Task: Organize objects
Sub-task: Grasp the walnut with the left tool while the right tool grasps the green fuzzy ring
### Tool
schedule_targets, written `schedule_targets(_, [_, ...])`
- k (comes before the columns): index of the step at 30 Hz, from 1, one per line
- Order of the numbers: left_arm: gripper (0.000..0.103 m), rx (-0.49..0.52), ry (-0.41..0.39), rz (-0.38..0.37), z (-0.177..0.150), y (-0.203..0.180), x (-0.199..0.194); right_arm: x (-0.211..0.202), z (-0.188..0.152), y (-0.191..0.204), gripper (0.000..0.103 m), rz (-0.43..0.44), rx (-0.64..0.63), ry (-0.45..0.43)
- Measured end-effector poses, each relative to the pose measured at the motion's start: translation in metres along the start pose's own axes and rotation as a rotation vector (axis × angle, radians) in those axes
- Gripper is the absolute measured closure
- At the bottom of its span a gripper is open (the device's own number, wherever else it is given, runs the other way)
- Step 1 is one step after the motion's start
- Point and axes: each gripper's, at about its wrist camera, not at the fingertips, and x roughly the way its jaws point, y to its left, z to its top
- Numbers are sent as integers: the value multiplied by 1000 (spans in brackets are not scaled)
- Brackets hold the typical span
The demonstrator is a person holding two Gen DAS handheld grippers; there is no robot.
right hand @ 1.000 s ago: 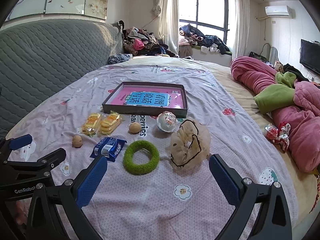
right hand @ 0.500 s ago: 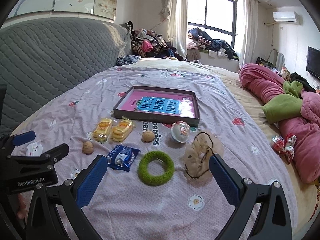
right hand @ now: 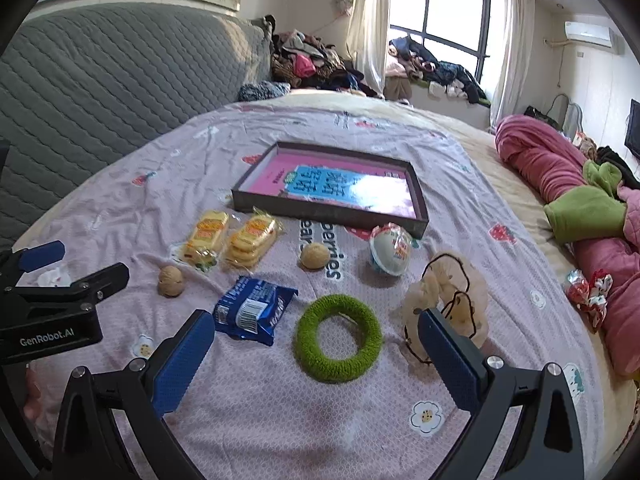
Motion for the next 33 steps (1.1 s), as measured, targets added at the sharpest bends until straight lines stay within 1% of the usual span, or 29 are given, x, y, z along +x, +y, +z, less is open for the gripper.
schedule_targets(3, [0,8,18,-10,-2,0,12,13,-4,-1,1,-10,-1,44])
schedule_targets(5, [0,16,31,-9,-2,-2,20,20,-6,0,1,-39,-17,62])
schedule_targets(9, [0,27,66,-3,-1,-5,38,35,-11,1,8,-87,-49,108])
schedule_targets(14, [0,33,83,3,1,-11,55,49,-14,-2,9,-105,-56,144])
schedule_targets(17, [1,50,82,17,2,-16,61,56,-14,-3,16,-113,-61,160])
schedule_targets(19, [3,60,87,10,3,-18,66,60,-15,-3,25,-122,-67,173])
schedule_targets(23, [7,67,110,-6,4,-22,77,67,-17,-2,27,-118,-72,191])
schedule_targets(26, [14,58,123,-20,4,-19,85,70,-17,3,28,-104,-83,196])
schedule_targets(30, [31,52,137,-49,1,-16,92,83,-15,7,29,-127,-93,218])
schedule_targets(32, [34,46,137,-69,1,-15,95,91,-15,6,29,-137,-92,238])
schedule_targets(33, [37,45,142,-81,0,-14,97,94,-14,5,29,-141,-91,244])
